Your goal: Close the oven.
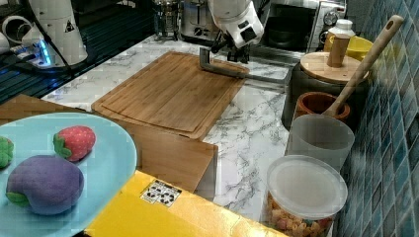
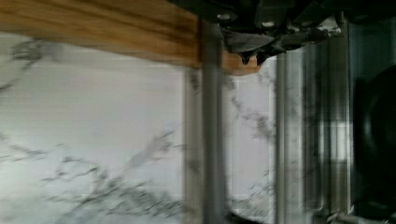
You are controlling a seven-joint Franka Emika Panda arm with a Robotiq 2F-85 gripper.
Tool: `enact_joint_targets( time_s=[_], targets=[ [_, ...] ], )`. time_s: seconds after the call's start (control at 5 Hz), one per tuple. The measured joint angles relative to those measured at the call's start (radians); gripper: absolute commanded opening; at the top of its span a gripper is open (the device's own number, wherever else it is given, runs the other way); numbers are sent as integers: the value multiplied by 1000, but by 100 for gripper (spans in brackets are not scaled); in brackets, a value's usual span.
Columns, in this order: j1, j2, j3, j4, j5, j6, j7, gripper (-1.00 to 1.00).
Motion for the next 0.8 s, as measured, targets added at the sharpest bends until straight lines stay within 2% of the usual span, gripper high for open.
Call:
enact_joint_targets(
  time_s=[0.4,0.8],
  targets=[
    [6,42,20,14,-122,13,48,-100],
    [5,75,42,27,-125,24,101,-100]
  ],
)
